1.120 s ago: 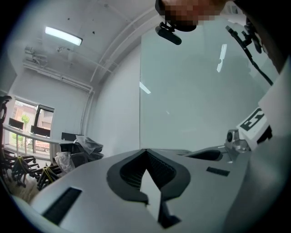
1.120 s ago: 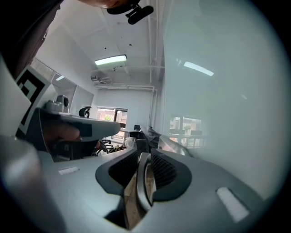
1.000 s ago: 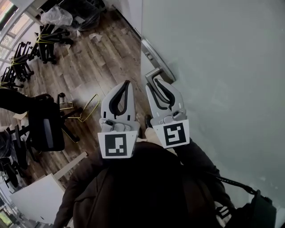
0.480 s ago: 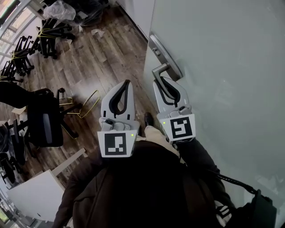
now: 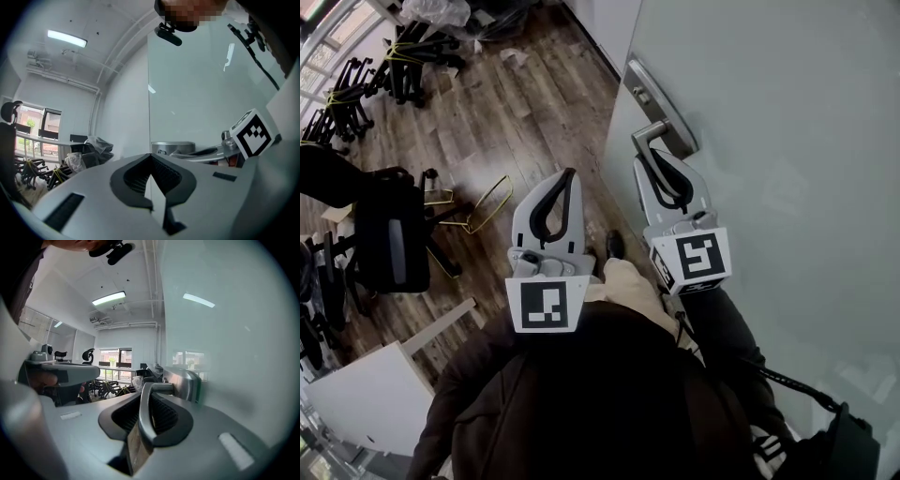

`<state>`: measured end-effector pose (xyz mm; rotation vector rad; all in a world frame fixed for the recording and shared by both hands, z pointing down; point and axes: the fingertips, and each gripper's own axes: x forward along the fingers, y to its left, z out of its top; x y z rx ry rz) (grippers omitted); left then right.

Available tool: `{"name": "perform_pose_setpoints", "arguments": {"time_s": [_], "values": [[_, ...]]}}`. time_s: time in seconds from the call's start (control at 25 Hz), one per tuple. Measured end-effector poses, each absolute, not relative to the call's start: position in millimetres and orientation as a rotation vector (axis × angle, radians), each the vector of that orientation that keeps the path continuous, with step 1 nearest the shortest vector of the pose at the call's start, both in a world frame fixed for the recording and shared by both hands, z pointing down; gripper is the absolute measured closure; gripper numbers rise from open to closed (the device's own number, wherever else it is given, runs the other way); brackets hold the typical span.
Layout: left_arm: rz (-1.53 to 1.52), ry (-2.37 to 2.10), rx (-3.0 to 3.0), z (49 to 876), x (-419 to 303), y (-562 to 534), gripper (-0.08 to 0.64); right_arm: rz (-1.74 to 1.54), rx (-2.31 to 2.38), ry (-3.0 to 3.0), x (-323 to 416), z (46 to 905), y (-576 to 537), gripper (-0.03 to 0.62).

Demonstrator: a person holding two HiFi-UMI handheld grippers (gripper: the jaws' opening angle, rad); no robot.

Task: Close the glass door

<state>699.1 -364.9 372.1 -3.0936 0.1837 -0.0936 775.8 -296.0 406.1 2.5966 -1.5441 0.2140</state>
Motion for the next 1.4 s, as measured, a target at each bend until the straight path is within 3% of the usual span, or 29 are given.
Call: {"name": "perform_pose_setpoints", "arguments": {"time_s": [0.6,1.4], "values": [[-0.106,0.527,-3.116,379,580,-355,0.563,0.251,2.509,-1.706,696,410,-325,0.528],[-0.061,0.806,-3.019,329,361,-376,0.563,0.253,2.262,-1.984,495,385,-374,0.528]]}}
